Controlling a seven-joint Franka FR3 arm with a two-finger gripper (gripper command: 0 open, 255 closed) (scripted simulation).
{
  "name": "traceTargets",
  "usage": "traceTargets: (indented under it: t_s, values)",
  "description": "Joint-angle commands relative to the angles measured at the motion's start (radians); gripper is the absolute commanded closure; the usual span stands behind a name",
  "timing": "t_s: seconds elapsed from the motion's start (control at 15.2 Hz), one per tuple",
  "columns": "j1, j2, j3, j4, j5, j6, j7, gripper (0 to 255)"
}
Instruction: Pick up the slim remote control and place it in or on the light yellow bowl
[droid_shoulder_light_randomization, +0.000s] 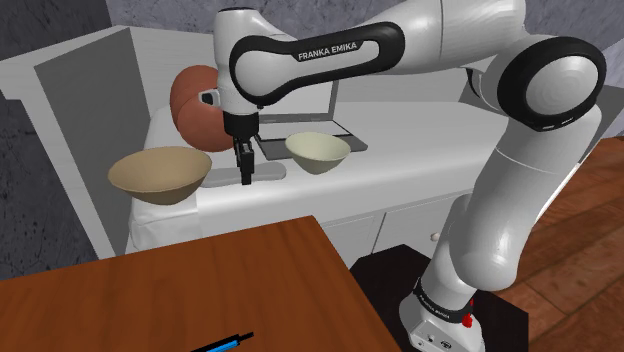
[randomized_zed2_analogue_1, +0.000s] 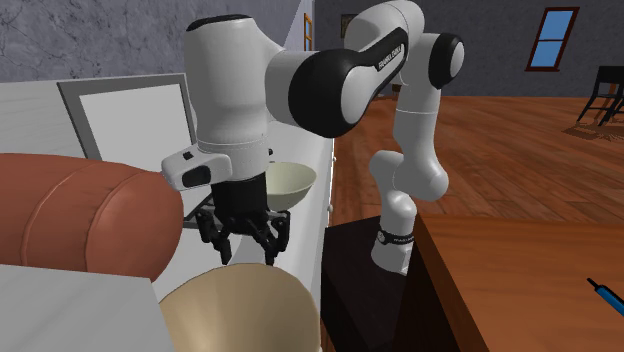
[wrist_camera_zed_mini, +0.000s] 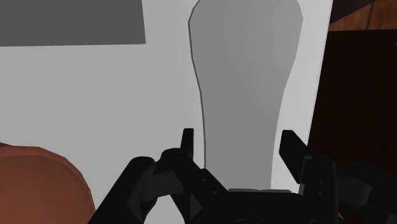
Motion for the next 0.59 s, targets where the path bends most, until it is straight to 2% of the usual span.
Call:
traceTargets:
  t_s: [0.0,0.53]
  values:
    - [0.0,0.0,0.0,0.0,0.0,0.0,0.0,255]
    - [0.0,-0.006,0.0,0.087,0.002,-0.093,-0.003,255]
